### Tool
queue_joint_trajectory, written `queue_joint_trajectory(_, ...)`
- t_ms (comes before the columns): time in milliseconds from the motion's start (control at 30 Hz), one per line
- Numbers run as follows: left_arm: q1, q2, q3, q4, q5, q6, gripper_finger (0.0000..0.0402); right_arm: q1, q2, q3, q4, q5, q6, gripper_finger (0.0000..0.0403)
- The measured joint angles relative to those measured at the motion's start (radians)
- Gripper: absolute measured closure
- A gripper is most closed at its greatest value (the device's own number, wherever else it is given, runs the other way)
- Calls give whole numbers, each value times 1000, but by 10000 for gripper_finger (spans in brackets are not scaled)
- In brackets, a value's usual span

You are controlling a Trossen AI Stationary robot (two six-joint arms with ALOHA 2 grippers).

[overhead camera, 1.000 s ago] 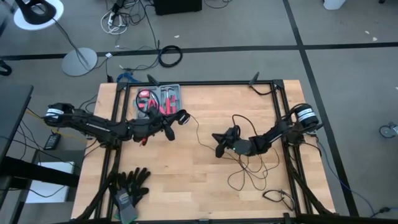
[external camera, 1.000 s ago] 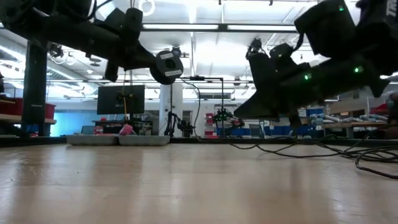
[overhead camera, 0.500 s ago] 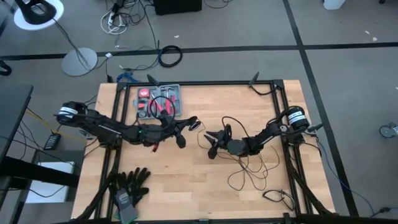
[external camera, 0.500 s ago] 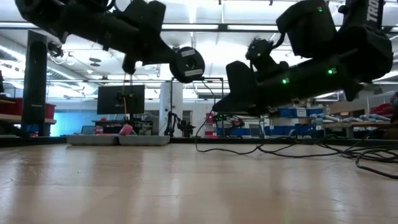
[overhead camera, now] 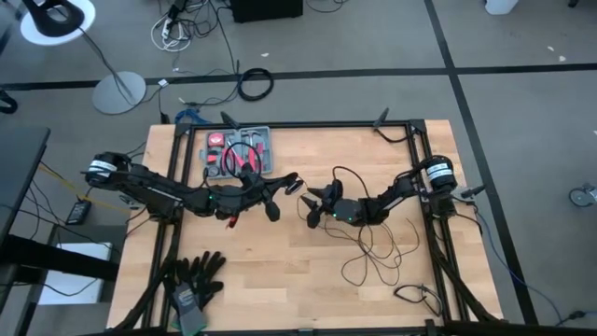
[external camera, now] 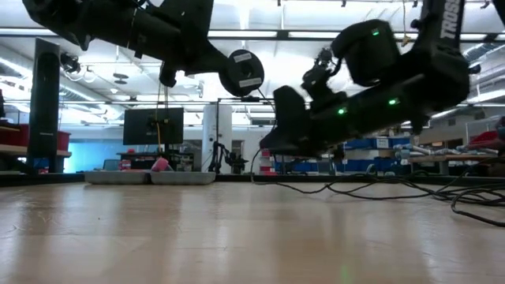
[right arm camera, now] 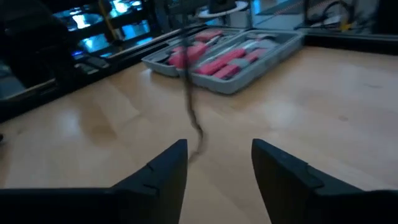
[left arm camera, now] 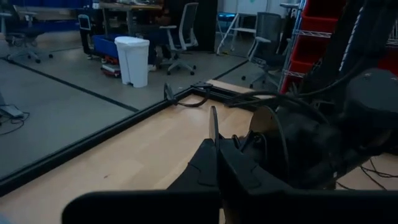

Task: Coil cords
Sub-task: Coil the black wire onto the spool

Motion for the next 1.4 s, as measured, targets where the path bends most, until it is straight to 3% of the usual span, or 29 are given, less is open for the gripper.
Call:
queue_joint_trajectory(233, 1, 0, 0, -11, 1, 4, 402, -14, 37, 37, 5, -51, -14, 255)
queue_joint_trajectory(567, 1, 0, 0, -3, -1, 28, 402, -14, 37, 37, 9, -49, -15, 390)
queue_joint_trajectory(800, 3, -1, 0, -6, -19, 29, 402, -6, 37, 110, -71, -172, 1, 400)
queue_joint_trajectory(1033, 21, -1, 0, -16, -24, -6, 402, -12, 45, 359, -563, -298, -49, 401)
queue_joint_trajectory(1133, 23, -1, 0, -42, -41, -11, 402, -8, 45, 432, -653, -298, -138, 402)
queue_joint_trajectory(1400, 32, -1, 0, -211, -75, -92, 402, 23, 42, 501, -699, -280, -267, 402)
